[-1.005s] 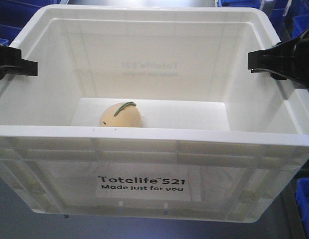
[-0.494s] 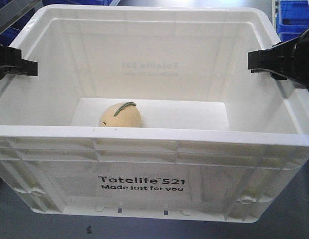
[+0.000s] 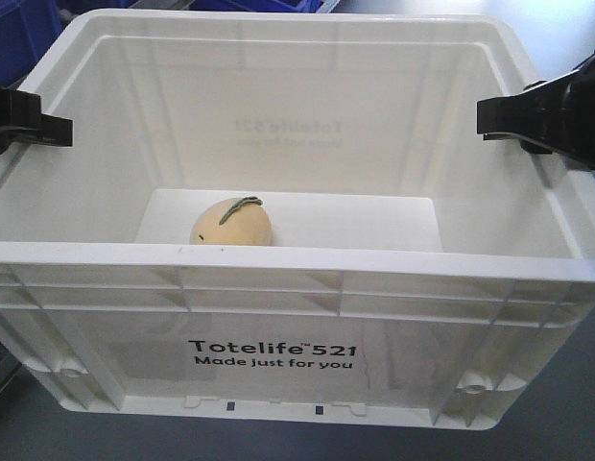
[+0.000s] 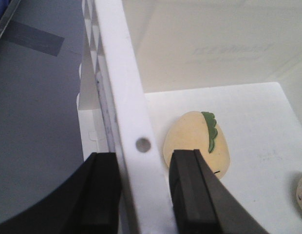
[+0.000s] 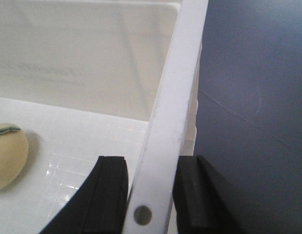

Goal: Place moving items into box and shelve
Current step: 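Hold the crate steady beside the shelving with both grippers, then keep clamping the crate rims while the base aligns with the roller shelf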

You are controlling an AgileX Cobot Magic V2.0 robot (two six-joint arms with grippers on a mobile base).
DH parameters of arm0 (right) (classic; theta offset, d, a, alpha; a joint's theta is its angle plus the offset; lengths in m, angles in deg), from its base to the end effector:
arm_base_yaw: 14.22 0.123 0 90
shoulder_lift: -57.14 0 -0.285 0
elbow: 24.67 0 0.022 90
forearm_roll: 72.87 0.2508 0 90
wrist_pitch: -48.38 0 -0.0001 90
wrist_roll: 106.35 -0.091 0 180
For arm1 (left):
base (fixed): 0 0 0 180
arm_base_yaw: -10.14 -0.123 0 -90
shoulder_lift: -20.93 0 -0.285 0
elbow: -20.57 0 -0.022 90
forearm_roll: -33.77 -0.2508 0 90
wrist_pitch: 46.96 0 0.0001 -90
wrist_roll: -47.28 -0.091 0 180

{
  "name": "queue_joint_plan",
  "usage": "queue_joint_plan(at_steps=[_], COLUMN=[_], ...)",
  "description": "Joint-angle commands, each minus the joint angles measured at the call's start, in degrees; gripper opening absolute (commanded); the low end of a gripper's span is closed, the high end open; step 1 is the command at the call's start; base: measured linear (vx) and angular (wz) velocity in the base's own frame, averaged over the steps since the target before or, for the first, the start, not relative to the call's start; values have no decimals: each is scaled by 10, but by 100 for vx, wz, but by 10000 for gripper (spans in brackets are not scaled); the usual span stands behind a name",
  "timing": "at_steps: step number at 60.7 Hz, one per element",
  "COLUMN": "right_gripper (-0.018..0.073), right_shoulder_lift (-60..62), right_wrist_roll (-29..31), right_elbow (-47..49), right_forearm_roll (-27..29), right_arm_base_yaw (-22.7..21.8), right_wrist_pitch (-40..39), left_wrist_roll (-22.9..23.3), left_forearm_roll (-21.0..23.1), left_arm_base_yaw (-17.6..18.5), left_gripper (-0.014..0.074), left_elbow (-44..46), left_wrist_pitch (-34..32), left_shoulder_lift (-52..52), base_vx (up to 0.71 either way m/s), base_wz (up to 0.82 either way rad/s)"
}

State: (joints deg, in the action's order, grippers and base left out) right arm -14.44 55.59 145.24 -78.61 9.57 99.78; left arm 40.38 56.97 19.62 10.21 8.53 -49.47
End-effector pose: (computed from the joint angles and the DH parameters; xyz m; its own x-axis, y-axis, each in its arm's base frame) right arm 0.2053 0.0827 0.3896 -0.6909 -0.0323 -0.7223 -0.1829 0.9743 0.1314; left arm 0.2025 -0.0638 0.3937 -0.7254 0.0084 -0.6883 0.3031 0.9017 -0.3084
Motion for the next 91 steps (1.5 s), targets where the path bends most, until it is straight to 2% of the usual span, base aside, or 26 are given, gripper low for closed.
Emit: queue_joint_plan(at_steps=[1,91], right_gripper=[-6,-6], right_shoulder_lift=[11,11], right_wrist_roll=[-8,-8], right_elbow=[24,24], right_forearm_roll=[-12,-12], right_arm_base_yaw=[0,0], right_wrist_pitch=[-80,-80], left_wrist_roll=[-13,-13], left_forearm_roll=[86,86], left_arm_base_yaw=[9,9], left_gripper=[-6,-6], left_elbow=[31,31], left_wrist_pitch=[-52,-52], left_shoulder_lift=[24,24], base_vx=[23,16], base_wz=[42,46])
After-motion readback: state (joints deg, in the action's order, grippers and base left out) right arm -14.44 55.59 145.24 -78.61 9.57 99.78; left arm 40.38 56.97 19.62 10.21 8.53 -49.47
